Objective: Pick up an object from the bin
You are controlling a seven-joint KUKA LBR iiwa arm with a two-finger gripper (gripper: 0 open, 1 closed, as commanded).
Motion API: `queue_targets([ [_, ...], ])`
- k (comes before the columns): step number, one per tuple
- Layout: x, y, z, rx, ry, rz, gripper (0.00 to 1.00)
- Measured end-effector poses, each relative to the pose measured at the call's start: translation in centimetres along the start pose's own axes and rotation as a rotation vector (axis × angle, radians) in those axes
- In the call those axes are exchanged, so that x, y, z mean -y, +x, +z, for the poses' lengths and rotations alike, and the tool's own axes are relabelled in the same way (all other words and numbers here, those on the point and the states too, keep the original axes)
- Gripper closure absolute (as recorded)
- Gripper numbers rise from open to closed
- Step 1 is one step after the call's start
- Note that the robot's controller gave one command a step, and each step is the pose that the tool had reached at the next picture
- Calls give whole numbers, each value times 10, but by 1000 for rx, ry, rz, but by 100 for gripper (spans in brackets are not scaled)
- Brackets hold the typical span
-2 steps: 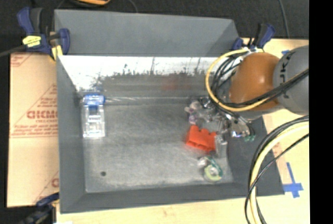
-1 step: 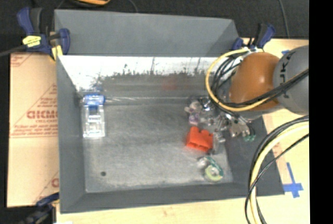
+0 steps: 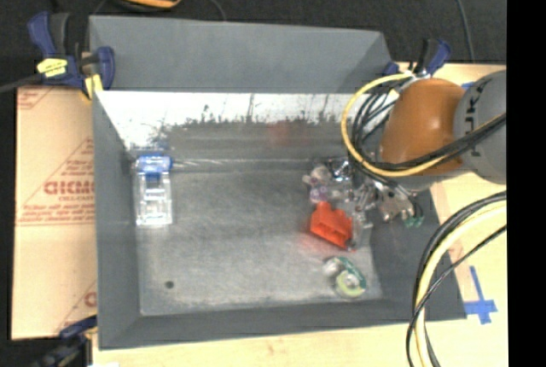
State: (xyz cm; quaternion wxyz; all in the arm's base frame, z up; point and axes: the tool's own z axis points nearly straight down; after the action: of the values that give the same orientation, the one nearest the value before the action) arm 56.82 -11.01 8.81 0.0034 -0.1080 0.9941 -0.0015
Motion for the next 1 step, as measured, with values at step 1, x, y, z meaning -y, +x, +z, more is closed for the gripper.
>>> queue_targets([
  [1,2,-3,-81,5,2,2,100],
])
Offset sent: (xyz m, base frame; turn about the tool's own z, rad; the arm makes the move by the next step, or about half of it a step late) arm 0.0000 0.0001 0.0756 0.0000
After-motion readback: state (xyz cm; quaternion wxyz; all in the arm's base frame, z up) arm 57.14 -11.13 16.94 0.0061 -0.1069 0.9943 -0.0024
